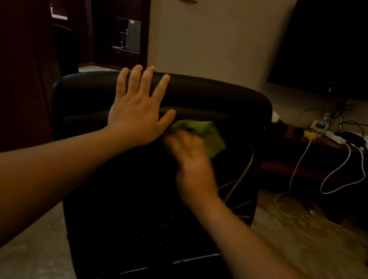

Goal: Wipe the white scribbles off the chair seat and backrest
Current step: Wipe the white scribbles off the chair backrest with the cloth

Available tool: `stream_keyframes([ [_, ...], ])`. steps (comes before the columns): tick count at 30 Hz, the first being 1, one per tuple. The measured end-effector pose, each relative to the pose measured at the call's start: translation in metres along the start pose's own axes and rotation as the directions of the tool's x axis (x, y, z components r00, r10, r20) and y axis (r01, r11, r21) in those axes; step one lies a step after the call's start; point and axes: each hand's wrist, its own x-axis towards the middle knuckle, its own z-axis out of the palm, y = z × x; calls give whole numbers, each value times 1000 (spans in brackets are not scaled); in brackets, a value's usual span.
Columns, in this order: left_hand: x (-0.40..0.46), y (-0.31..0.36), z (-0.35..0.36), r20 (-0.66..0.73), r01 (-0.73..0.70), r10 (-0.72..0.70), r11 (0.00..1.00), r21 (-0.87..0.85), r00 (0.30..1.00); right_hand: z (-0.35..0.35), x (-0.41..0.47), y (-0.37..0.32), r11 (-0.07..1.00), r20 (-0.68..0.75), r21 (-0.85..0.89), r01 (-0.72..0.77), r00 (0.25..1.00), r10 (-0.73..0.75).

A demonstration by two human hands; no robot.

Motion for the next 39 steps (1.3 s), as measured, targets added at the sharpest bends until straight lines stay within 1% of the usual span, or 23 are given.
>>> stream_keyframes([
  [2,-3,-3,-2,1,-22,22,1000,-17,1000,19,-17,-27,946,176,21,322,931,-321],
  [3,-5,-7,-3,-1,-47,47,998,-30,999,24,-23,-30,914,234,18,405,887,-397],
  [5,-13,-14,-3,3,-126,126,991,-40,992,23,-22,-18,902,214,-53,429,887,-409],
  [7,-29,-18,1,20,-211,211,978,-2,977,17,-15,5,937,134,-125,327,941,-311],
  [10,-54,-17,11,40,-242,240,969,47,970,2,-11,39,992,-28,-127,12,999,-15],
  [11,-57,-16,13,33,-234,233,972,36,972,-2,-12,45,987,-94,-97,-126,989,117],
  [13,-60,-13,13,14,-213,212,977,14,977,-5,-10,40,931,-235,-18,-364,907,349],
  [15,-61,-9,14,-3,-181,181,984,8,984,7,-6,23,876,-289,33,-481,835,469],
  [16,-63,-9,15,-14,-160,160,987,4,987,15,-9,11,887,-269,24,-461,852,450],
  [17,-65,-8,15,-24,-145,145,989,2,989,25,-18,2,935,-218,-5,-355,913,345],
  [18,-67,-8,16,-34,-139,139,990,2,990,36,-33,-7,983,-136,-29,-183,975,178],
  [19,-69,-9,16,-44,-144,144,990,3,989,43,-50,-14,999,-28,-43,14,999,-15],
  [21,-69,-11,16,-55,-162,162,987,6,985,42,-75,-11,962,179,-26,273,948,-264],
  [23,-68,-10,16,-62,-168,169,986,7,984,27,-69,8,931,258,-62,360,907,-334],
  [25,-67,-7,17,-64,-165,165,986,-7,984,10,-50,32,951,211,-128,282,944,-252],
  [27,-65,-4,16,-57,-151,149,988,-23,987,-13,-30,63,985,63,-168,51,997,-41],
  [28,-64,-3,16,-56,-143,141,989,-29,988,-29,-22,77,982,-15,-157,-102,995,101],
  [30,-63,-1,14,-57,-133,131,990,-45,990,-54,-13,94,919,-150,-109,-379,920,362],
  [32,-62,3,14,-46,-133,131,990,-55,990,-59,-12,96,880,-232,-90,-467,869,438],
  [34,-62,7,15,-27,-146,145,989,-37,989,-48,-17,84,894,-214,-90,-438,885,412],
  [35,-61,11,15,-15,-159,159,987,-31,987,-38,-27,77,923,-168,-87,-374,919,357],
  [37,-59,20,17,6,-213,213,977,-26,977,-16,-56,64,985,-42,-62,-158,987,156],
  [39,-58,27,18,9,-266,266,964,-16,964,-7,-83,59,998,95,-62,28,995,-22],
])
